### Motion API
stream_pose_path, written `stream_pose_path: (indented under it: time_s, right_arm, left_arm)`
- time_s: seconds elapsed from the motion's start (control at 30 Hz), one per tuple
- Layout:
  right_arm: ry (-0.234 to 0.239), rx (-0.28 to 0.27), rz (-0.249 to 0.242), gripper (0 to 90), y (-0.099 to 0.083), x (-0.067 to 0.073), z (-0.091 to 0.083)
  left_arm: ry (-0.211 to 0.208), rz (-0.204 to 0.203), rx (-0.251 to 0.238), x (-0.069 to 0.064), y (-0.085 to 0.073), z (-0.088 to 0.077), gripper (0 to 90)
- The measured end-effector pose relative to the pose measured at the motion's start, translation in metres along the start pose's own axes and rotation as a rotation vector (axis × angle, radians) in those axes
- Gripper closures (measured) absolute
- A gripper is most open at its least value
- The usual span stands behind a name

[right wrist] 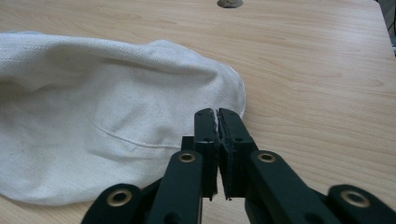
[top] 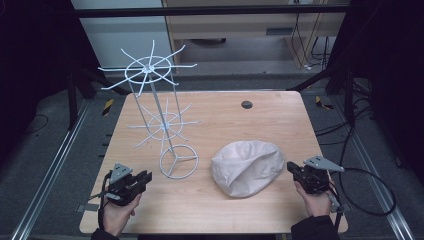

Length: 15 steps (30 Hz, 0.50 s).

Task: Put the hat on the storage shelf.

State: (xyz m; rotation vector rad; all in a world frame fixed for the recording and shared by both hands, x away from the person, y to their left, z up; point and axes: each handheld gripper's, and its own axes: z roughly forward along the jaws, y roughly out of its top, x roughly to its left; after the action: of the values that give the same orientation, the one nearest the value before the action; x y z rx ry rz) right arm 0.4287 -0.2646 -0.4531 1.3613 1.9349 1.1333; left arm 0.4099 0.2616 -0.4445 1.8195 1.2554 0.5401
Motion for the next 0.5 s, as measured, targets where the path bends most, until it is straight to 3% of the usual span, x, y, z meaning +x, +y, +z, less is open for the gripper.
stream_pose_path:
  time_s: [0.27, 0.3, 0.47, 0.5]
  right_arm:
    - [0.004, -0.022, 0.003, 90.0, 0.006, -0.001, -0.001]
    - [0.009, -0.024, 0.006, 90.0, 0.006, -0.001, -0.001]
    - [0.015, -0.033, 0.012, 90.0, 0.008, -0.001, 0.0]
    - [0.015, -0.031, 0.01, 90.0, 0.008, 0.0, 0.001]
  left_arm:
    - [-0.047, 0.054, 0.006, -0.026, 0.009, 0.007, 84.8]
    - [-0.06, 0.072, 0.001, -0.035, 0.012, 0.011, 85.5]
    - [-0.09, 0.098, 0.003, -0.052, 0.017, 0.018, 86.7]
    - [-0.109, 0.114, -0.002, -0.062, 0.02, 0.022, 86.8]
